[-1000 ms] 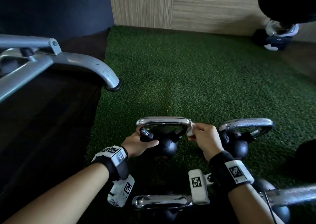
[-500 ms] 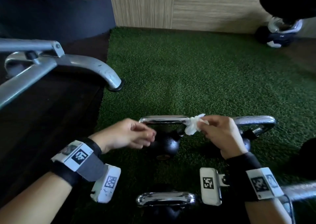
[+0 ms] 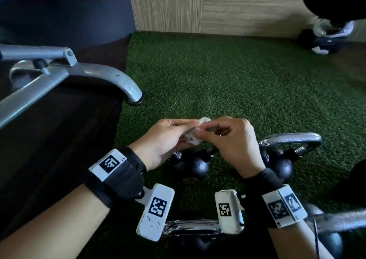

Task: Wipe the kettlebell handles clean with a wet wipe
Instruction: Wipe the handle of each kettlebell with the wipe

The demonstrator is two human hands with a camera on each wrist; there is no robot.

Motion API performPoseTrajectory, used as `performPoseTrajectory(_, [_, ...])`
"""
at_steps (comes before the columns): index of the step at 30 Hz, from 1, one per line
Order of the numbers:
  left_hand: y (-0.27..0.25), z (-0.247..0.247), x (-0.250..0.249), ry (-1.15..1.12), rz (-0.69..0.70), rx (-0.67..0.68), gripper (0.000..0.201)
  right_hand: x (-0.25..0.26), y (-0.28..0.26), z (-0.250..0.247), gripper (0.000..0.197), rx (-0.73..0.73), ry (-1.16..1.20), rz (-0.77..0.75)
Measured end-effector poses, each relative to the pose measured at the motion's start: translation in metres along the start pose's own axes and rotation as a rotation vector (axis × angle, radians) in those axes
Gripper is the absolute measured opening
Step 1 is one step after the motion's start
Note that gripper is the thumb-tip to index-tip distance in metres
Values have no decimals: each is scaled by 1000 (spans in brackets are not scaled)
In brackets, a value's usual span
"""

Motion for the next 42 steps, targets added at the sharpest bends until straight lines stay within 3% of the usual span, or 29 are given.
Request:
performPoseTrajectory(3, [6, -21, -10, 149, 139, -133, 21, -19, -3, -14, 15, -10, -6, 7])
performPoseTrajectory(6, [-5, -37, -40, 688, 451, -356, 30, -72, -4, -37, 22, -164, -135, 172])
performPoseTrajectory(7, [-10, -31, -47, 838, 539, -387, 31, -96, -6, -37, 29, -145, -227, 274])
performPoseTrajectory(9, [-14, -13, -48, 1024, 674, -340, 31, -146, -14, -19, 45, 24, -271, 473])
performPoseTrajectory(12, [-5, 13, -27, 1228, 750, -172, 31, -194, -28, 20, 59, 217, 112, 684])
performPoseTrajectory(15, [2, 24, -11, 1414, 742, -114, 32, -204, -20, 39, 47, 321, 156, 602])
performPoseTrajectory(17, [-3, 27, -8, 1460, 764, -84, 35, -206, -16, 41, 46, 304, 158, 576])
performPoseTrajectory(20, [-18, 17, -12, 1325, 866, -90, 30, -209, -15, 38, 50, 269, 150, 562])
performPoseTrajectory(23, [-18, -34, -22, 1156, 754, -342, 25, -210, -13, 39, 67, 280, 59, 582])
performPoseTrajectory(24, [-17, -43, -19, 1162, 726, -365, 26, -206, -9, 38, 74, 292, -13, 575])
performPoseTrajectory(28, [-22, -28, -7, 1260, 819, -240, 35, -193, 5, 30, 54, 300, -295, 543])
performPoseTrajectory(30, [-25, -44, -5, 1143, 799, -346, 31, -197, 4, 33, 59, 277, -258, 553])
performPoseTrajectory(32, [-25, -74, 1, 953, 711, -465, 27, -201, 0, 37, 64, 248, -196, 538])
performPoseTrajectory(36, [-28, -91, 15, 825, 611, -465, 27, -204, -4, 36, 36, 191, -117, 520])
performPoseTrajectory(39, [-23, -97, 24, 719, 568, -473, 27, -206, -8, 37, 56, 158, -31, 546])
performPoseTrajectory(42, [-4, -119, 63, 314, 313, -472, 24, -210, -14, 39, 56, 143, 77, 576])
Point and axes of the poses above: each hand's wrist, its own y-axis towards the middle knuckle, its own z-axis out of the palm, x = y × z, the point moved 9 cm from there along y, towards the middle knuckle, and after that the axes turned 2 degrees about y, right-handed, at the moved point
